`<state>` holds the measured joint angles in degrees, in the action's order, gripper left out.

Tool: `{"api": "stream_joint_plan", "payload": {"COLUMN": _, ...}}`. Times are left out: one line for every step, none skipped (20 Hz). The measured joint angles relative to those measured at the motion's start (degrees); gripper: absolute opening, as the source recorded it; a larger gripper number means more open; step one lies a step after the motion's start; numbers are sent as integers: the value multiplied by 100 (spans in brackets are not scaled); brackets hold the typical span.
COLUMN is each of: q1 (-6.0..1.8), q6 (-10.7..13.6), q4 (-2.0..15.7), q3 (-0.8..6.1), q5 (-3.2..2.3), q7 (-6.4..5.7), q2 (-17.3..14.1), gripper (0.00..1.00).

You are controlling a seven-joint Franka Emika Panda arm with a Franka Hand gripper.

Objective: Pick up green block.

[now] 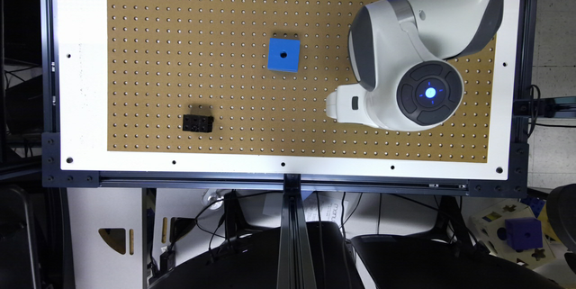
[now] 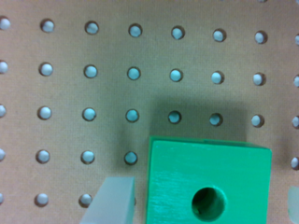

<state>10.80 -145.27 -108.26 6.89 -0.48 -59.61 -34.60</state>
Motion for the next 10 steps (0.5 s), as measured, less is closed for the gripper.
{"api": "stream_joint_plan", "payload": {"q1": 5, "q6": 2, "q4": 26, "q3": 20, "q5": 0, "q7": -15, "q2": -6, "gripper": 100}}
{"api": "stream_joint_plan", "payload": {"q1": 10, "q6": 4, "q4": 37, "q3": 26, "q5": 0, "q7": -22, "q2": -9, "gripper": 100}}
{"api": "stream_joint_plan", "payload": {"q1": 53, "q6": 16, "q4": 106, "q3": 34, "q5": 0, "q7": -66, "q2": -40, "gripper": 100}}
{"api": "stream_joint_plan", "payload": {"q1": 75, "q6": 18, "q4": 141, "q3": 34, "q5": 0, "q7": -87, "q2": -64, "gripper": 100}}
{"api": "stream_joint_plan", "payload": {"q1": 87, "q6": 18, "q4": 163, "q3": 34, "q5": 0, "q7": -97, "q2": -84, "gripper": 100}}
{"api": "stream_joint_plan", "payload": {"q1": 90, "q6": 18, "q4": 180, "q3": 34, "q5": 0, "q7": -99, "q2": -100, "gripper": 100}}
{"api": "stream_joint_plan", "payload": {"q1": 90, "q6": 18, "q4": 201, "q3": 34, "q5": 0, "q7": -100, "q2": -120, "gripper": 100}}
{"api": "stream_joint_plan", "payload": {"q1": 89, "q6": 18, "q4": 211, "q3": 34, "q5": 0, "q7": -100, "q2": -130, "gripper": 100}}
{"api": "stream_joint_plan", "payload": {"q1": 89, "q6": 16, "q4": 214, "q3": 33, "q5": 0, "q7": -100, "q2": -156, "gripper": 100}}
{"api": "stream_joint_plan", "payload": {"q1": 90, "q6": -11, "q4": 217, "q3": 32, "q5": -1, "q7": -100, "q2": -213, "gripper": 100}}
